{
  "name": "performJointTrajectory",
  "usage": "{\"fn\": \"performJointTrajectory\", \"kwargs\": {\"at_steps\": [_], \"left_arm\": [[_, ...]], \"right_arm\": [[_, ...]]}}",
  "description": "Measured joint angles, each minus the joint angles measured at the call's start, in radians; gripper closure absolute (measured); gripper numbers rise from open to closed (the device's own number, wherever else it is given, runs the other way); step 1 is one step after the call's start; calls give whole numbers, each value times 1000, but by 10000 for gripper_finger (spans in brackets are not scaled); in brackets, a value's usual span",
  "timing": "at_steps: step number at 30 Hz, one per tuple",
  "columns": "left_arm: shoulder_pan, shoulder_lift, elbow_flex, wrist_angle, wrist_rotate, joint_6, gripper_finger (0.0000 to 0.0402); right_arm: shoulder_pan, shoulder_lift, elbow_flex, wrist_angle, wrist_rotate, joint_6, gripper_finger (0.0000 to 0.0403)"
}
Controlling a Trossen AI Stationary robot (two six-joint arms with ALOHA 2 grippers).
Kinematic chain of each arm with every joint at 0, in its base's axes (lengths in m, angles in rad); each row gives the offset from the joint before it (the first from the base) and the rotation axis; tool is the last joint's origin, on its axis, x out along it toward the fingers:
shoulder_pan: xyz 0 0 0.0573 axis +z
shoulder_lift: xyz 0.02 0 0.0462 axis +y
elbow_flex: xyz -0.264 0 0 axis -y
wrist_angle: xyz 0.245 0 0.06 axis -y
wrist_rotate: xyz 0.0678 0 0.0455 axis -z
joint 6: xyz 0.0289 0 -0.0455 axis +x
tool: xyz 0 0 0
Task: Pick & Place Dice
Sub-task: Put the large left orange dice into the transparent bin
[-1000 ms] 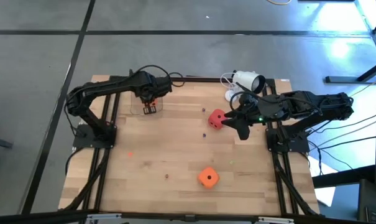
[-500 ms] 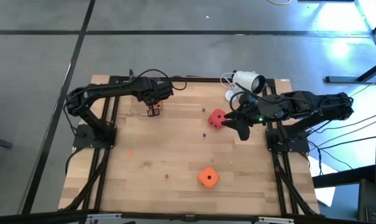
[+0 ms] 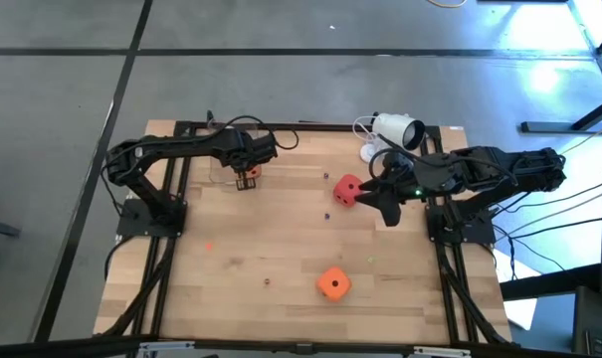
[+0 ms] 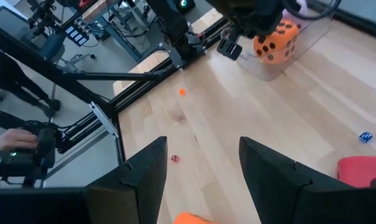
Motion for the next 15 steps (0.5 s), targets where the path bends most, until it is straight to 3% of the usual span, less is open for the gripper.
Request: {"fn": "performJointTrajectory", "kwargs": {"at_steps": [15], "left_arm": [[-48,0,0,4,20,-75,398]], "right_arm": [[0,0,0,43,10,-55,202]]}}
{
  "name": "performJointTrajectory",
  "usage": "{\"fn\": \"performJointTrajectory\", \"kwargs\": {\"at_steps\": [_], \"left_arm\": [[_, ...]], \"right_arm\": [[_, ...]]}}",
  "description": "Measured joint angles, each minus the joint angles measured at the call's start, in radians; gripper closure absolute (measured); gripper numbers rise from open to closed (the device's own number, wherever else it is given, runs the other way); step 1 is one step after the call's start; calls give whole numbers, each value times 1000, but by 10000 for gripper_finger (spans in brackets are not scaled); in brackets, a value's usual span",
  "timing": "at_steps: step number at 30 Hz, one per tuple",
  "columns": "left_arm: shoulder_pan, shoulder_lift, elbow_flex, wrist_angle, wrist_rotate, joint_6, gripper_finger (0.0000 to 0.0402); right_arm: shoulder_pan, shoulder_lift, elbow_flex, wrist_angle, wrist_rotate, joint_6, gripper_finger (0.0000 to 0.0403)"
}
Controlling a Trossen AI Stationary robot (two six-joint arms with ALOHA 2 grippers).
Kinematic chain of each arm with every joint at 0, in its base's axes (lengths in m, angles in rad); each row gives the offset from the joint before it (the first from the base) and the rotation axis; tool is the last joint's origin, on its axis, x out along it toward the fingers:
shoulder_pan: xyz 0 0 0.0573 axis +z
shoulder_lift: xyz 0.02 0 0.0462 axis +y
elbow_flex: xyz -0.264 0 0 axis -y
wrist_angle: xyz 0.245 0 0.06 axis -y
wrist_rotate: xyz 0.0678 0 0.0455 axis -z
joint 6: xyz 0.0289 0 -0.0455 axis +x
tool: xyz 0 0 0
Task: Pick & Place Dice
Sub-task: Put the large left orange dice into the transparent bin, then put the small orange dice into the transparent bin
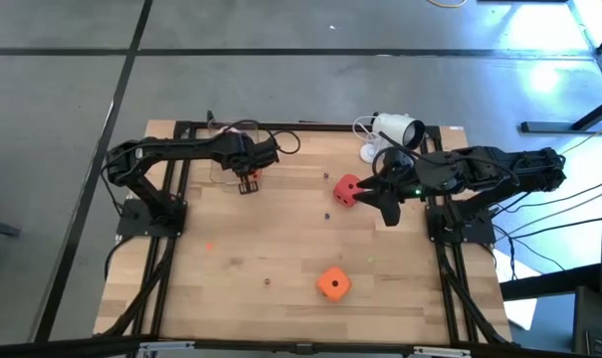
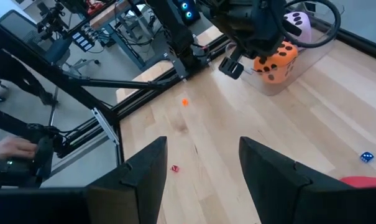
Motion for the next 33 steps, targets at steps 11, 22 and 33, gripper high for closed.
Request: {"fn": "performJointTrajectory", "kwargs": {"at_steps": [11,22,33], "left_arm": [[-26,0,0,-12,92,33,284],[-27,0,163,-198,92,1,202],[-27,0,390,-383,461,-88,204]], "right_arm": [[0,0,0,0,34,-11,202],[0,0,0,0,34,-32,202],[0,0,0,-1,34,-46,202]]}}
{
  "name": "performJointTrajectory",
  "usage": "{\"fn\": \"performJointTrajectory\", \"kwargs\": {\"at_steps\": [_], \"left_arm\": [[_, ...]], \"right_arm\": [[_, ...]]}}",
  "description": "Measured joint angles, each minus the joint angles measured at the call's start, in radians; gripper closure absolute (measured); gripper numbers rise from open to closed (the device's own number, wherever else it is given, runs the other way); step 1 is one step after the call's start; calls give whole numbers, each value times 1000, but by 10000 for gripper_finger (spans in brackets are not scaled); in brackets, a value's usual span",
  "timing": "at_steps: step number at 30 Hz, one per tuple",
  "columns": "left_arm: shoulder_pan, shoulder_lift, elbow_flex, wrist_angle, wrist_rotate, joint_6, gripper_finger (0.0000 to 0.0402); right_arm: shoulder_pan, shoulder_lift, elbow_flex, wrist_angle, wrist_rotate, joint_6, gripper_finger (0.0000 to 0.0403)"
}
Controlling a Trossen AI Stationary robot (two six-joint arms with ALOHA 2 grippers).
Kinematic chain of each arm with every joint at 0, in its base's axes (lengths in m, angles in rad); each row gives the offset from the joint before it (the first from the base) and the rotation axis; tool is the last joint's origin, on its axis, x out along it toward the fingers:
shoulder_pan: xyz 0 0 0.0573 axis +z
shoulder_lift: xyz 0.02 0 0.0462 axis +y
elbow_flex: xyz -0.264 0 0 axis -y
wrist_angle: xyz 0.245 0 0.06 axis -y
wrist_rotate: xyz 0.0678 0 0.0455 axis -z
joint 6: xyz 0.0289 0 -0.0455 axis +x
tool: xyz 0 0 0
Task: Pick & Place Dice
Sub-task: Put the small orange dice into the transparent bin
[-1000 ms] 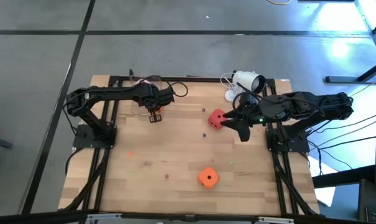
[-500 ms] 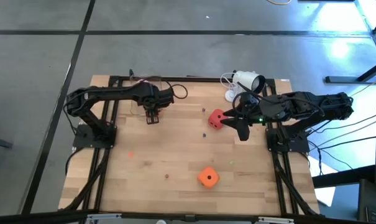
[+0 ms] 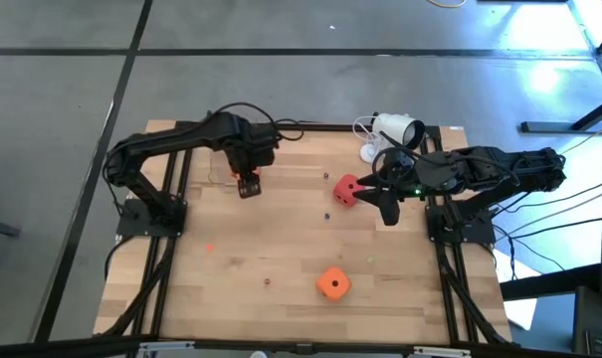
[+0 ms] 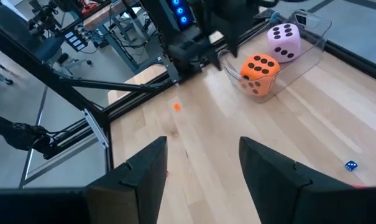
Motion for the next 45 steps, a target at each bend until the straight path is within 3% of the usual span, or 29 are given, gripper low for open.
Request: {"fn": "performJointTrajectory", "kwargs": {"at_steps": [6,14,20,25,31,38,45], "left_arm": [[-51,-6,21,-121,121,-56,210],[-246,-8,21,-152,41,-100,221],[-362,-63,-3,-150,36,-276,219],[-435,-194,-95,-151,-49,-493,219],[-533,-334,-258,-118,-65,-753,219],[-680,-369,-458,-25,-59,-953,219],[-728,-367,-604,93,-55,-1177,219]], "right_arm": [[0,0,0,0,0,-14,202],[0,0,0,-1,-8,-33,202],[22,0,0,-8,-8,-33,202],[43,0,0,-8,-8,-35,202],[59,0,0,-8,-8,-35,202],[66,0,0,-8,-8,-35,202],[66,0,0,-8,10,-24,202]]}}
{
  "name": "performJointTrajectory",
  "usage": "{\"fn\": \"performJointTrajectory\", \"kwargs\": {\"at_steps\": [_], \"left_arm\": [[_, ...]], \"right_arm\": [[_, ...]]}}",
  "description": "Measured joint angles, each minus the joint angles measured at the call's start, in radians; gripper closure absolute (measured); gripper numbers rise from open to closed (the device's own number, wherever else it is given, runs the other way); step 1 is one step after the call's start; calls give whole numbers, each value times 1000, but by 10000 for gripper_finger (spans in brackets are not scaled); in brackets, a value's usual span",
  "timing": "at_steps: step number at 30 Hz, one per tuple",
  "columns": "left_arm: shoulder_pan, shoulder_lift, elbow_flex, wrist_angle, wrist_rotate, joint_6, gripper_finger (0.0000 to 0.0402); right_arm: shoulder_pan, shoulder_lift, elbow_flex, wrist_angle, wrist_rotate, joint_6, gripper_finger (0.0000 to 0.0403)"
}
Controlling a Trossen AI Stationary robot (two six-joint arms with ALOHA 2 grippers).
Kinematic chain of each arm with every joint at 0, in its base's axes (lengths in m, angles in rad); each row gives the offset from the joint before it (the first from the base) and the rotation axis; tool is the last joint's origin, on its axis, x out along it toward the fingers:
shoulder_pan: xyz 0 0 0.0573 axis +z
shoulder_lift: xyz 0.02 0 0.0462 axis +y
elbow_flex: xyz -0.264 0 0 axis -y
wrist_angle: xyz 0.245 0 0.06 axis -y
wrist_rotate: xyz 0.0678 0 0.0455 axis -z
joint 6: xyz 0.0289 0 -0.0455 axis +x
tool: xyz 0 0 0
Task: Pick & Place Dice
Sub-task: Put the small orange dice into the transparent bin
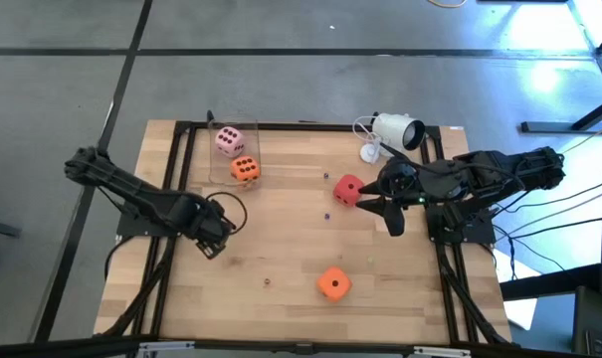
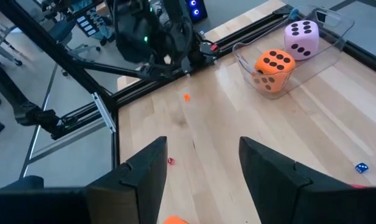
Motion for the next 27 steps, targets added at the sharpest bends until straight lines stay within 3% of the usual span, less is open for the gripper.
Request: {"fn": "performJointTrajectory", "kwargs": {"at_steps": [6,15,27], "left_arm": [[-32,14,-102,178,3,-57,219],[-32,36,-194,251,60,-212,219],[-31,57,-263,352,45,-258,219]], "right_arm": [[0,0,0,0,8,15,202],[0,0,0,9,13,14,202],[-1,0,0,9,42,-1,202]]}}
